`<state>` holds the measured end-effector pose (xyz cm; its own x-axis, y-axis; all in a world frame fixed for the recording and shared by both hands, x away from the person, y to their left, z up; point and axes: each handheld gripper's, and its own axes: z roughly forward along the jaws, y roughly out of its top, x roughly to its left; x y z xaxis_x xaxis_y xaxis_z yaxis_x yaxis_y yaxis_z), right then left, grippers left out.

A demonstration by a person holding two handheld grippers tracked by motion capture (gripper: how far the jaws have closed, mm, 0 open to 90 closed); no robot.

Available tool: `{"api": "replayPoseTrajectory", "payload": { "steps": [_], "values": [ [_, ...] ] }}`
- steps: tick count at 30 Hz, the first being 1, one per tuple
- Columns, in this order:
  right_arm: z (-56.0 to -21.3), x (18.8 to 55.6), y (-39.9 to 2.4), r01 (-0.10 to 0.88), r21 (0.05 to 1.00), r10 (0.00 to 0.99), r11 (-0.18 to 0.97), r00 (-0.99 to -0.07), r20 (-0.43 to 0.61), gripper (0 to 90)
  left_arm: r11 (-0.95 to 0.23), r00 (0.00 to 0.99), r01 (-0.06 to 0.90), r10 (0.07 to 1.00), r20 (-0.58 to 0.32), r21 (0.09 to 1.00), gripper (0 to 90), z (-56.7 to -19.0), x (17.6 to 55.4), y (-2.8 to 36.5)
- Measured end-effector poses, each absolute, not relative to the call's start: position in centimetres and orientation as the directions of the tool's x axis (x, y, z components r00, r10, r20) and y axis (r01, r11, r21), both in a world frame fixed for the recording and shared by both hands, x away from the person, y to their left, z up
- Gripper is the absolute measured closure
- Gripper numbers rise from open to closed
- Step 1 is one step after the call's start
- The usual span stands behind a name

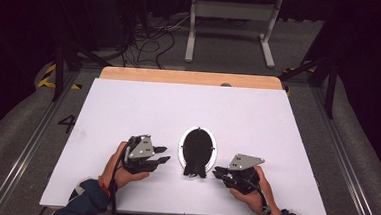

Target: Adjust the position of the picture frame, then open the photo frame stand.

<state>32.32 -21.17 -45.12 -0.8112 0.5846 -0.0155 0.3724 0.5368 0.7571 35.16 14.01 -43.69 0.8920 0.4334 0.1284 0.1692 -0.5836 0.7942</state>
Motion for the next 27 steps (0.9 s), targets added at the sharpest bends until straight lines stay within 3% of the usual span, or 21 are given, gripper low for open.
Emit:
{"api": "replayPoseTrajectory", "payload": {
  "steps": [7,12,17,27],
  "values": [
    [-44.7,32.4,-21.1,0.383,0.746,0.59,0.545,-0.807,-0.017,71.1,-0.583,0.865,0.238,0.492,0.104,0.777,33.7,-44.8,33.6,17.6],
    [-44.8,32.3,-20.7,0.401,0.725,0.588,0.559,-0.809,-0.006,60.8,-0.581,0.831,0.298,0.548,0.093,0.758,20.5,-45.4,32.6,19.7],
    [-45.0,31.9,-20.5,0.412,0.711,0.592,0.571,-0.806,-0.009,53.7,-0.552,0.819,0.327,0.571,0.062,0.767,17.6,-45.6,31.7,21.0],
    [-45.3,31.4,-19.2,0.404,0.693,0.57,0.597,-0.822,-0.011,57.6,-0.494,0.794,0.361,0.608,0.017,0.791,18.0,-45.7,31.6,21.6]
  ]
}}
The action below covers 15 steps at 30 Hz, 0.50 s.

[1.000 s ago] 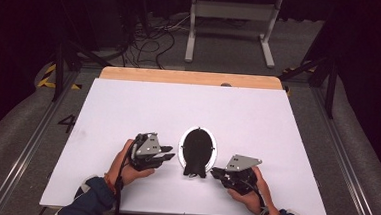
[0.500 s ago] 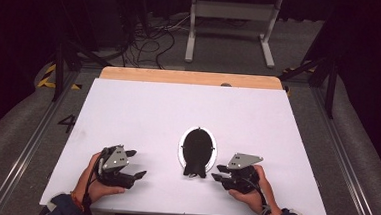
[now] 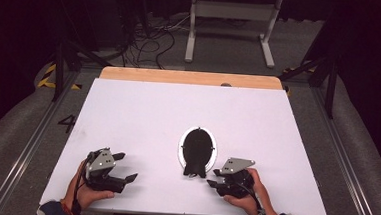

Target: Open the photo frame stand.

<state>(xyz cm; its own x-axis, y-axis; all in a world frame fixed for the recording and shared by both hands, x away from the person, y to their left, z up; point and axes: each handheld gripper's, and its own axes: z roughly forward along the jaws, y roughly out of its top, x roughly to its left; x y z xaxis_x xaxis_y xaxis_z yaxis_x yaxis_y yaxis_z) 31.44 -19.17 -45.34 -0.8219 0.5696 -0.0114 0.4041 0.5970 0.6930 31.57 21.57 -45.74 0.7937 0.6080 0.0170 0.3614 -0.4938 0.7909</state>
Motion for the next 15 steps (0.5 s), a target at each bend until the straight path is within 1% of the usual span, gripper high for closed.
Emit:
{"api": "replayPoseTrajectory", "payload": {
  "steps": [3,8,15],
  "values": [
    [-45.3,31.4,-18.5,0.391,0.685,0.558,0.615,-0.83,-0.027,61.1,-0.506,0.797,0.356,0.604,0.028,0.785,18.1,-45.8,31.5,21.3],
    [-45.1,31.8,-17.4,0.397,0.658,0.554,0.64,-0.831,-0.038,60.9,-0.519,0.797,0.362,0.603,0.031,0.775,18.1,-46.0,31.6,21.1],
    [-45.1,32.2,-17.1,0.425,0.651,0.57,0.629,-0.822,-0.015,61.0,-0.51,0.799,0.365,0.601,0.018,0.779,18.2,-46.1,31.7,21.1]
  ]
}}
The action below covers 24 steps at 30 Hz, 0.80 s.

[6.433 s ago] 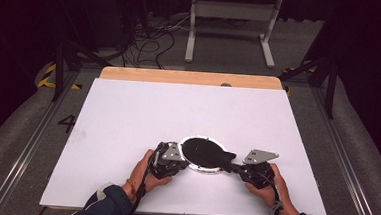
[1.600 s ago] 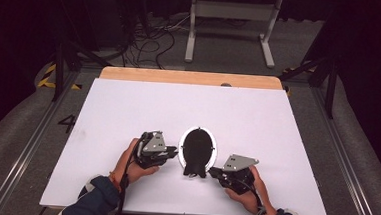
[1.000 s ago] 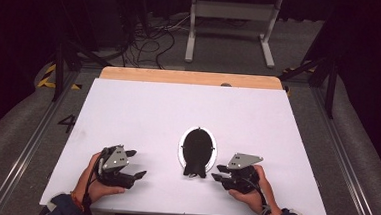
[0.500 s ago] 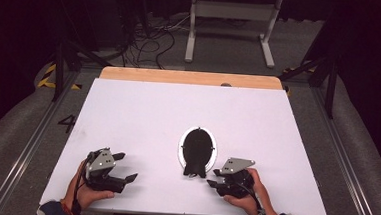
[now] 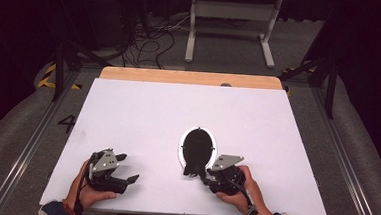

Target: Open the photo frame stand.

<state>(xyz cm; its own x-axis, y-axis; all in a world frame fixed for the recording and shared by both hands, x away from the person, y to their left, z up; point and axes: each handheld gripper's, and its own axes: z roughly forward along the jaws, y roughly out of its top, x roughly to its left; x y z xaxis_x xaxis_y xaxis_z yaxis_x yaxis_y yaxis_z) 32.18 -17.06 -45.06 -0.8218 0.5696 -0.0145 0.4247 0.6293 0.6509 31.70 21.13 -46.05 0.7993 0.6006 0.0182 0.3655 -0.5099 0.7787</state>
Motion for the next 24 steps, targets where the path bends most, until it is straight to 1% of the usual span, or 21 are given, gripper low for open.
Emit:
{"api": "replayPoseTrajectory", "payload": {
  "steps": [4,9,13,16,20,24],
  "values": [
    [-45.1,32.4,-17.2,0.43,0.656,0.567,0.62,-0.824,0.005,61.4,-0.495,0.803,0.363,0.595,0.004,0.789,18.1,-45.9,31.8,20.9],
    [-45.1,32.5,-17.2,0.438,0.66,0.57,0.61,-0.821,0.019,63.9,-0.509,0.811,0.362,0.584,0.004,0.781,18.0,-46.1,32.1,20.7],
    [-45.3,32.9,-17.4,0.472,0.682,0.58,0.558,-0.81,0.086,65.3,-0.509,0.815,0.354,0.579,0.008,0.785,18.0,-46.1,32.4,20.7],
    [-45.5,33.1,-17.9,0.513,0.693,0.584,0.507,-0.795,0.161,66.6,-0.512,0.813,0.361,0.582,0.006,0.78,18.1,-46.2,32.5,20.6],
    [-45.5,33.2,-18.0,0.532,0.701,0.592,0.476,-0.783,0.192,65.1,-0.533,0.818,0.35,0.575,0.026,0.77,18.1,-46.2,32.2,20.4],
    [-45.2,33.2,-18.3,0.553,0.717,0.584,0.425,-0.772,0.249,58.0,-0.547,0.819,0.343,0.572,0.042,0.763,18.1,-46.2,32.0,20.2]
  ]
}}
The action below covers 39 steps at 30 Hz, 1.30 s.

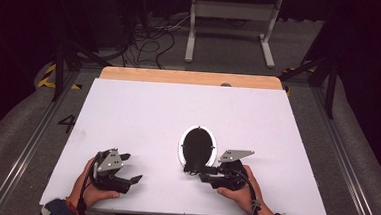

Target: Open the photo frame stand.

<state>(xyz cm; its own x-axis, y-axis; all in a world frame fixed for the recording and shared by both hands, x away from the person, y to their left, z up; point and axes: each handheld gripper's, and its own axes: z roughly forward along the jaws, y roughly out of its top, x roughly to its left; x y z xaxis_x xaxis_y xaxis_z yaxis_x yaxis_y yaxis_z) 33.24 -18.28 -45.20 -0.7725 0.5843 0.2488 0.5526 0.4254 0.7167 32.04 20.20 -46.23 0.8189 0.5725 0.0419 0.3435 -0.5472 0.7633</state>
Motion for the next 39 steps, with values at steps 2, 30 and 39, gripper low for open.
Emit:
{"api": "replayPoseTrajectory", "payload": {
  "steps": [2,30,39],
  "values": [
    [-45.2,33.3,-18.3,0.56,0.716,0.577,0.417,-0.772,0.268,54.8,-0.544,0.818,0.348,0.575,0.036,0.764,18.0,-46.2,32.1,20.1],
    [-46.8,38.1,-19.3,0.836,0.548,0.511,0.036,-0.486,0.709,56.4,-0.534,0.796,0.426,0.604,-0.022,0.73,22.2,-45.8,39.4,15.6],
    [-46.5,37.8,-19.4,0.786,0.613,0.503,0.085,-0.565,0.654,62.2,-0.493,0.801,0.458,0.589,-0.104,0.74,22.0,-45.4,42.4,12.6]
  ]
}}
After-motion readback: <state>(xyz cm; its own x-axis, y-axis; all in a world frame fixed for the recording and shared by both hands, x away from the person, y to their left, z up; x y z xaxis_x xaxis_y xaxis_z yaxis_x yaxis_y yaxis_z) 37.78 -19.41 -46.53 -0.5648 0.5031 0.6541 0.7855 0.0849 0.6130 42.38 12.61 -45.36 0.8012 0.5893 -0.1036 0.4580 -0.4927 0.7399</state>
